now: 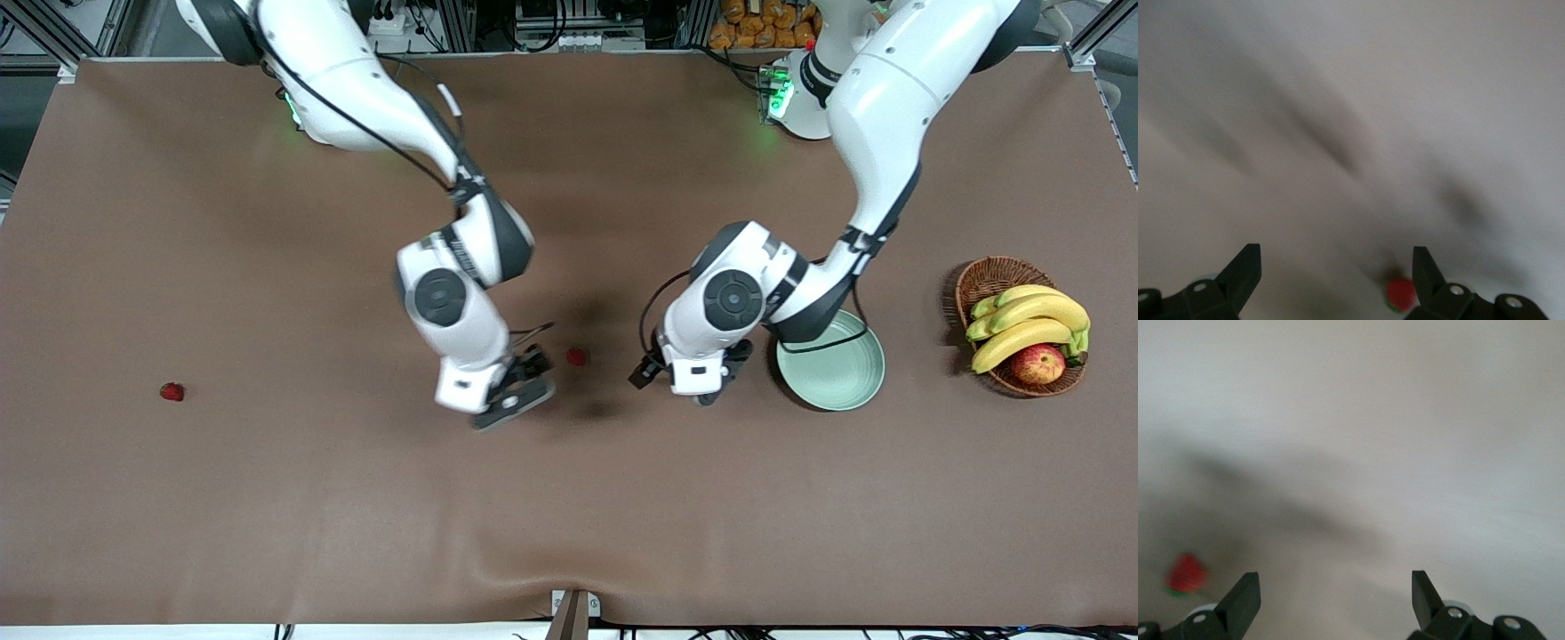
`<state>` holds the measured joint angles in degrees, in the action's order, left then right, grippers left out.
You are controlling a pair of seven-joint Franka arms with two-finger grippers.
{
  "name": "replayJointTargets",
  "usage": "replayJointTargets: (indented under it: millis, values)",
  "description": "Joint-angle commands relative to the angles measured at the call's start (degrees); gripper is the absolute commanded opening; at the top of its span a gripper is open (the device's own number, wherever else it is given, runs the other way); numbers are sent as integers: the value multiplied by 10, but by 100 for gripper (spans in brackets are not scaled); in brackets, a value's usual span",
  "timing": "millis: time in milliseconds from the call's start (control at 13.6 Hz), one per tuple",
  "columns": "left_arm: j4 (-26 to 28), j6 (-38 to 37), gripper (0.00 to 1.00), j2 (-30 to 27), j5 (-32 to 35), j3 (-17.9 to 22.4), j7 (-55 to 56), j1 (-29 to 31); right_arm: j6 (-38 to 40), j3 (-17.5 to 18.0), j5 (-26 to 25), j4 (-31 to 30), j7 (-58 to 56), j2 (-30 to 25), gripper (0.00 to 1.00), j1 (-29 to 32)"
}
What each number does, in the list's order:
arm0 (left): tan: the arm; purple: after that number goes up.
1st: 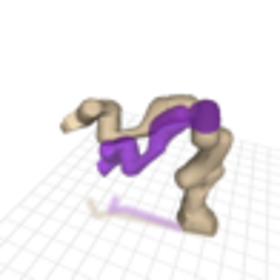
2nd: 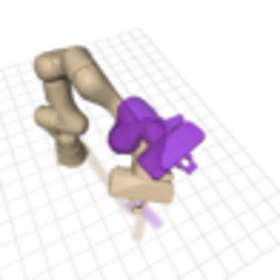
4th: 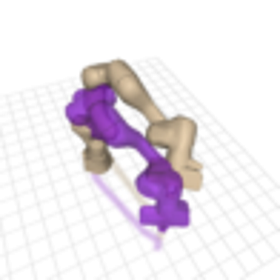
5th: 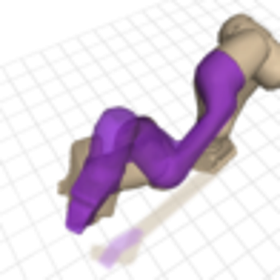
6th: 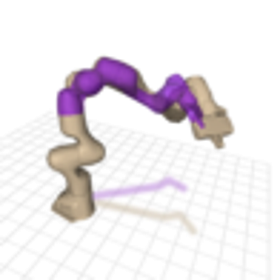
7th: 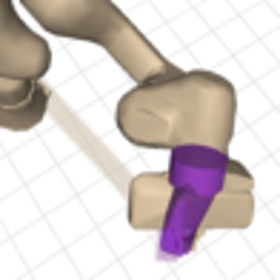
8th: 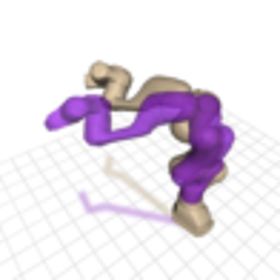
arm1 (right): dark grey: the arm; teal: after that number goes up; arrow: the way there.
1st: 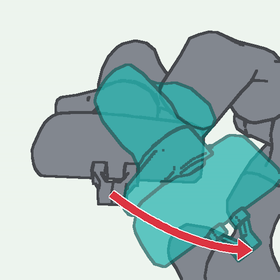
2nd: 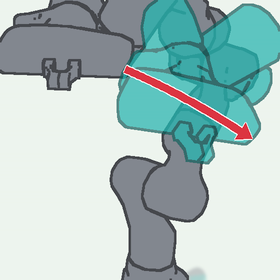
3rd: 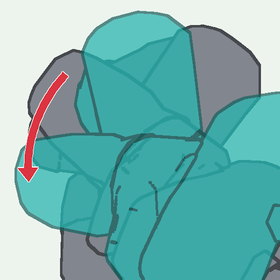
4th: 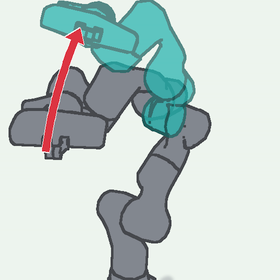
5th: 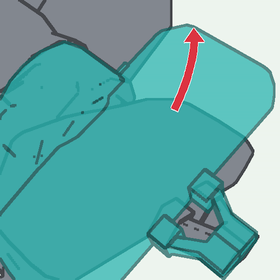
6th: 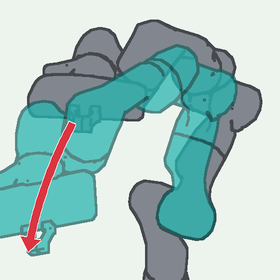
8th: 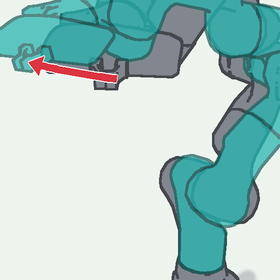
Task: Collect all strawberries into plate
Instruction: 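Carry the second strawberry to mid-table with the right gripper and release it, then grasp the second strawberry with the left gripper while the right gripper reaches another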
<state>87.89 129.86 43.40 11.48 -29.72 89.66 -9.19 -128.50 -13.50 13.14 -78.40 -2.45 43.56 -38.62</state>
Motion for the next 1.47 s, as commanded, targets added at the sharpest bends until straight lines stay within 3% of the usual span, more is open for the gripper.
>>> replayJointTargets:
  millis: [0, 220, 367, 661, 881, 955, 1102, 1175, 1395]
  values:
    - [-53, 71, 100, 62, -7, 11, 46, -46, 36, -67, -3, -32, 6, -29, 100, 1]
    - [-88, 76, 100, 91, -10, 73, 66, -128, 45, -93, -3, -61, 6, -38, 100, 54]
    - [-104, 77, 90, 102, -10, 97, 72, -156, 61, -93, -3, -75, 4, -48, 100, 99]
    - [-119, 78, 83, 123, -11, 97, 72, -169, 110, -92, -2, -75, -102, -51, 100, 211]
    - [-119, 83, 71, 128, -10, 97, 71, -172, 128, -92, -2, -75, -205, -44, 100, 297]
    - [-119, 86, 60, 130, -10, 97, 70, -172, 135, -92, -2, -75, -232, -43, 100, 327]
    - [-119, 89, 16, 130, -11, 97, 67, -172, 136, -92, -3, -75, -299, -30, 100, 371]
    - [-117, 89, 0, 129, -11, 97, 67, -173, 139, -92, -3, -75, -325, -27, 100, 383]
    - [-113, 85, 0, 112, -10, 97, 63, -160, 134, -91, -6, -74, -371, -3, 100, 383]
